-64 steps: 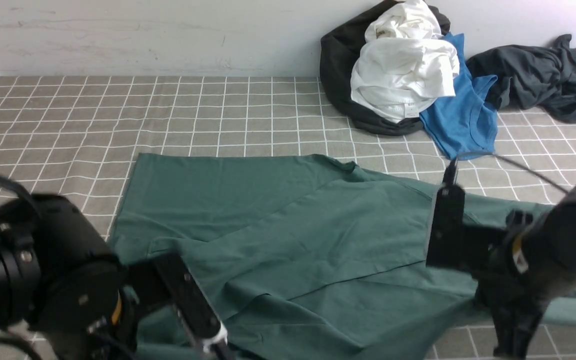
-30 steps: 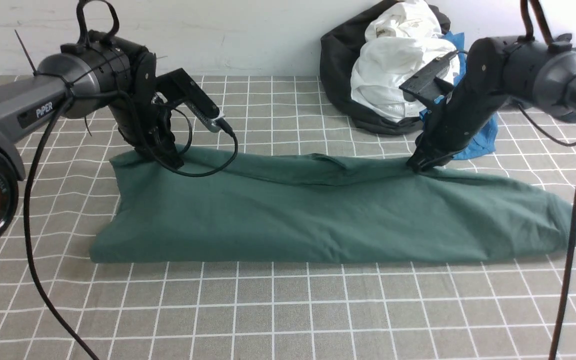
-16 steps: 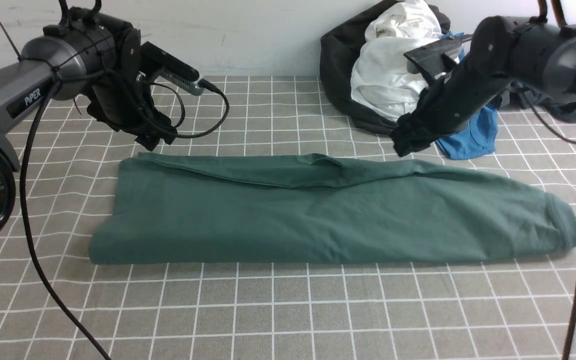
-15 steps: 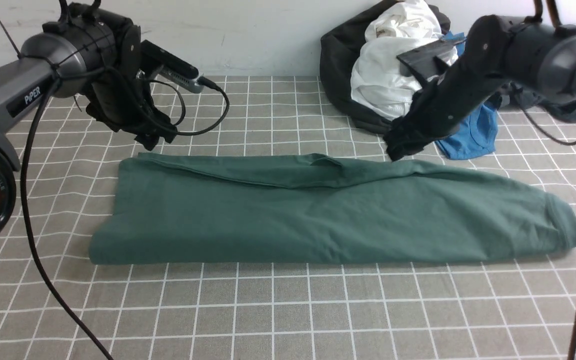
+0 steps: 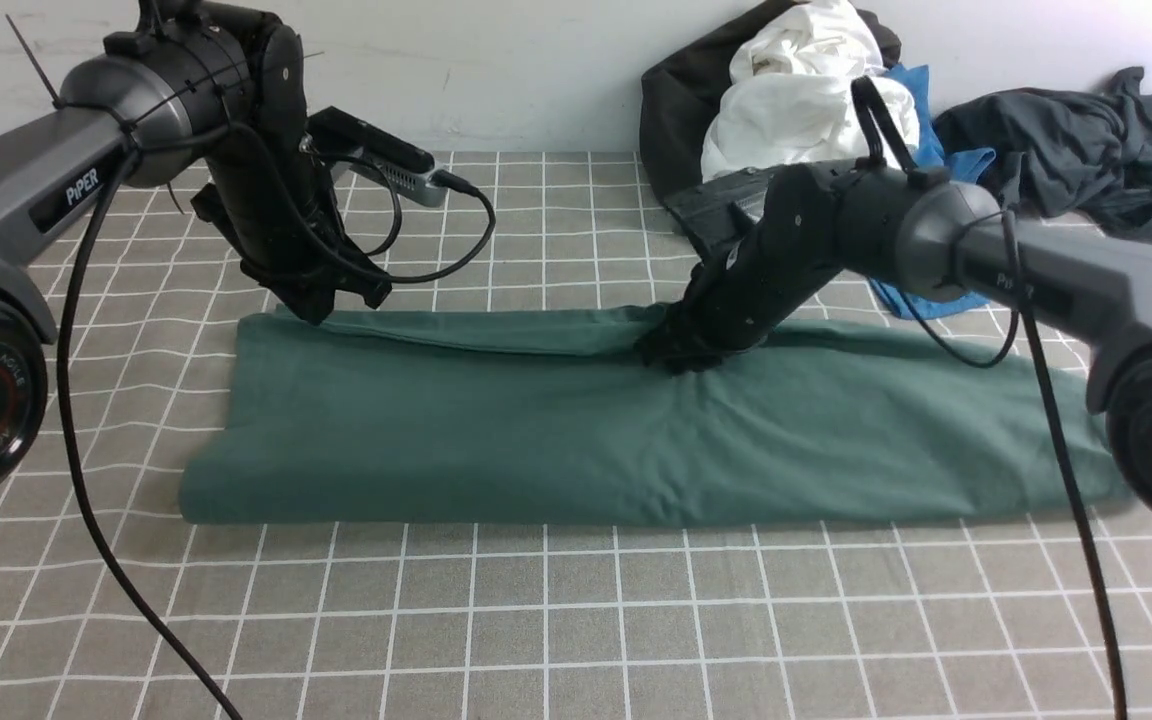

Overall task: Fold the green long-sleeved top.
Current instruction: Use both arms to drag the lower edge of the fabric forward and fold it over the upper edge

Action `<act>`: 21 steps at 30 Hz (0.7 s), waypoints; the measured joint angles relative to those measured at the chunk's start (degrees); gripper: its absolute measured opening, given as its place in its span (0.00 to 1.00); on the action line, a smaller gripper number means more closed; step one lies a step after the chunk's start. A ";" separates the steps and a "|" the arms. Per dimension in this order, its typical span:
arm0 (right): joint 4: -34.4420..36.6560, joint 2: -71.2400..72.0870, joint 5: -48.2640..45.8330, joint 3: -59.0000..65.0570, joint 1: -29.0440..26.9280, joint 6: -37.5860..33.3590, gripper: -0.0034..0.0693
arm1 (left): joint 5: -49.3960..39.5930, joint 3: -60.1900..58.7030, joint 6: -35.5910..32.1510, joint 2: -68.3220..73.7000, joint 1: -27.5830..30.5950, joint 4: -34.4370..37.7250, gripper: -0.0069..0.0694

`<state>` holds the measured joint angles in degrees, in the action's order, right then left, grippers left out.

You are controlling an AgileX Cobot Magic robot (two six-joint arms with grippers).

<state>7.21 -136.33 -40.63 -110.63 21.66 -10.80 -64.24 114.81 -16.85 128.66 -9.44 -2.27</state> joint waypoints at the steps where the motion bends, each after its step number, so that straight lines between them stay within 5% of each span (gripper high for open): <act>1: -0.90 -0.13 1.71 0.00 -0.36 2.25 0.28 | -0.02 0.00 -0.14 0.00 0.00 0.14 0.09; 5: -7.21 -0.14 4.07 -0.97 -3.20 11.49 0.29 | -0.14 0.00 -0.36 0.00 0.00 0.24 0.08; 10: -12.20 2.01 -8.07 -7.09 -7.29 15.15 0.29 | -1.47 0.00 -1.72 -1.36 0.00 0.24 0.08; 15: -15.20 9.95 -27.13 -11.66 -11.00 8.46 0.29 | -5.38 0.02 -2.32 -8.09 0.00 0.66 0.08; 21: -7.21 20.12 -30.05 -3.67 -16.24 2.07 0.29 | -6.30 -2.24 -2.47 -16.29 0.00 1.27 0.08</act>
<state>0.00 -116.21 -70.68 -114.31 5.42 -8.73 -70.54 112.57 -19.32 112.37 -9.44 -1.00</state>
